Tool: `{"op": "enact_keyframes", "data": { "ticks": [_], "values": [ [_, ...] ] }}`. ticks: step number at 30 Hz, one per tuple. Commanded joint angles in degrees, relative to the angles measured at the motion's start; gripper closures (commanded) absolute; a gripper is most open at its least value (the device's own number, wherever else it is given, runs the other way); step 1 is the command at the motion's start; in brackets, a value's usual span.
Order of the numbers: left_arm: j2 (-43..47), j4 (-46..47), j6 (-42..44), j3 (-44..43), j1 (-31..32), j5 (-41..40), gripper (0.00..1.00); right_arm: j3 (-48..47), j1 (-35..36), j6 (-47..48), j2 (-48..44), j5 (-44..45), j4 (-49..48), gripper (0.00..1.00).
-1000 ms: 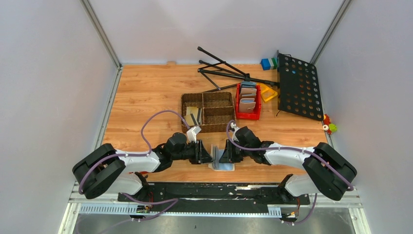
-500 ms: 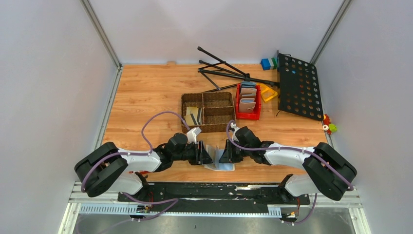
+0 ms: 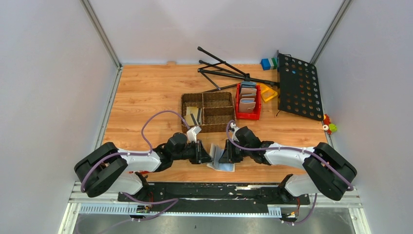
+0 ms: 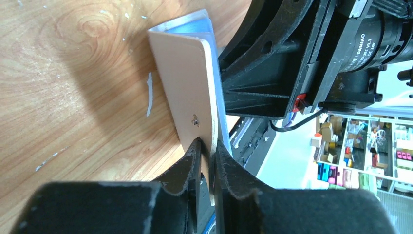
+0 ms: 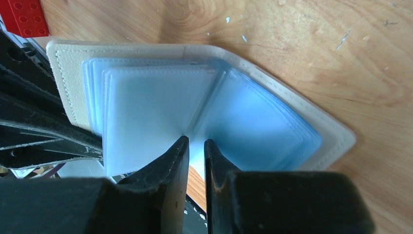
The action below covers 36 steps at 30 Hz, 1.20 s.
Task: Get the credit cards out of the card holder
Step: Remove the credit card from the card holder.
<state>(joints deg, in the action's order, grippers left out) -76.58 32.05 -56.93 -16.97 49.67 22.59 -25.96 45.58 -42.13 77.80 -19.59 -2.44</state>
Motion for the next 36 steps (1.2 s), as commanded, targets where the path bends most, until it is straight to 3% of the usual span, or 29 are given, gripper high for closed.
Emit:
{"op": "enact_keyframes", "data": {
  "ticks": [1,3,14,17,20,26,36],
  "values": [
    [1.7,1.8,0.7,-0.3,-0.2,0.0,0.83,-1.3,0.3,0.9,0.0,-0.4,-1.3,0.81],
    [1.6,1.8,0.5,-0.3,-0.2,0.0,0.81,-1.3,0.3,0.8,0.1,-0.4,-1.2,0.82],
    [4.3,3.2,0.1,1.1,-0.2,-1.2,0.40,-1.5,0.3,0.9,0.3,-0.5,-1.3,0.82],
    [4.1,3.2,0.2,1.0,-0.2,-1.1,0.37,-1.5,0.3,0.9,0.4,-0.6,-1.3,0.82],
    [3.2,3.4,0.2,0.8,-0.2,-0.6,0.41,-1.6,0.3,1.0,0.5,-0.7,-1.3,0.82],
    [1.5,3.5,0.0,0.2,-0.2,-0.5,0.60,-1.7,0.3,1.0,0.4,-0.9,-1.2,0.82],
    [-0.2,3.9,-0.2,-0.7,-0.2,0.7,0.77,-1.7,0.3,1.5,0.4,-0.9,-0.8,0.82]
  ]
}}
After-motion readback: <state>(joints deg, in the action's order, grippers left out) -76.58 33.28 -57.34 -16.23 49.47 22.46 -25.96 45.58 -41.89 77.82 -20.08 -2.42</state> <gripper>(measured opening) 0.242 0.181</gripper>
